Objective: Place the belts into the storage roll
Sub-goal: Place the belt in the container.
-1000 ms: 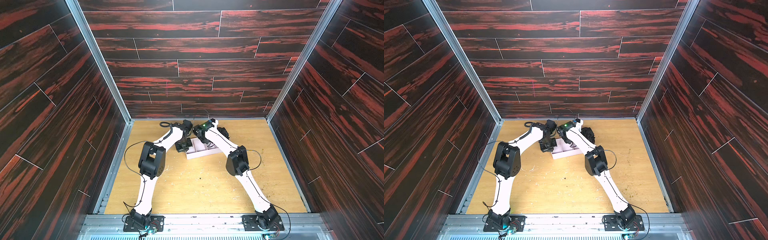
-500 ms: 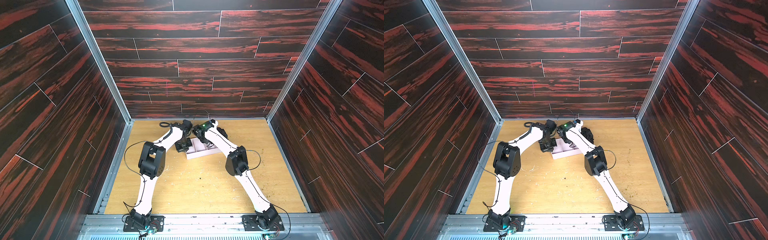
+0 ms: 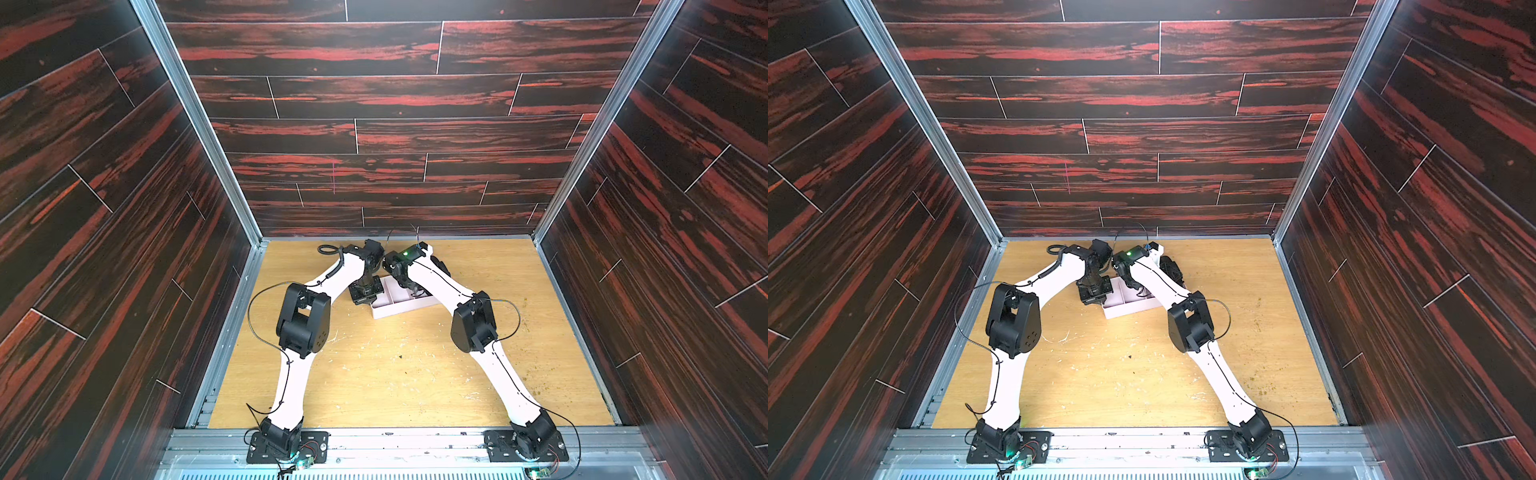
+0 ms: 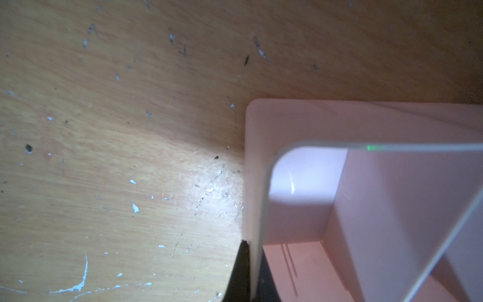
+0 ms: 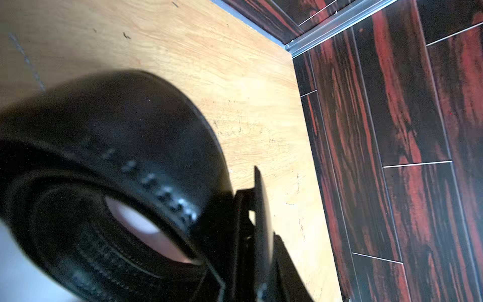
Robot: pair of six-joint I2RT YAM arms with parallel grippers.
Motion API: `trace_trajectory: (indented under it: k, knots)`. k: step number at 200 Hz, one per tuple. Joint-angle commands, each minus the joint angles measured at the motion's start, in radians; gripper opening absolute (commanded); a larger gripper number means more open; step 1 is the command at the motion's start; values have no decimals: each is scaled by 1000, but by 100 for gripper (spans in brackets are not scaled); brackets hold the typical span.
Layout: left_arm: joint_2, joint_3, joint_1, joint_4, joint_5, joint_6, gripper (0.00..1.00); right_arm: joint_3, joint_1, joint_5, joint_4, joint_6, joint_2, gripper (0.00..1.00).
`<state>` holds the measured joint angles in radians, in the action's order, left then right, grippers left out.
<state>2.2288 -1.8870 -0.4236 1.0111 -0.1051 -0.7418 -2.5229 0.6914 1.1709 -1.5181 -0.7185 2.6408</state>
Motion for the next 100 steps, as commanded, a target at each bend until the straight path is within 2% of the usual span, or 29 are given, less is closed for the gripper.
trace_trajectory:
  k: [1, 26, 41, 86, 100]
  knots:
    - [7, -29, -93, -28, -77, -5, 0, 19, 113, -175, 35, -1, 88, 0]
    - [3, -28, -92, -28, -79, -8, 0, 12, 101, -122, -10, -45, 67, 0]
    - [2, -28, -93, -27, -75, -10, 0, 18, 97, -100, -9, -58, 39, 3]
    - [-1, -18, -83, -26, -68, -13, 0, 30, 64, -61, 71, -6, -53, 16]
    - [0, -11, -78, -31, -71, -12, 0, 40, 57, -60, 118, 31, -89, 25]
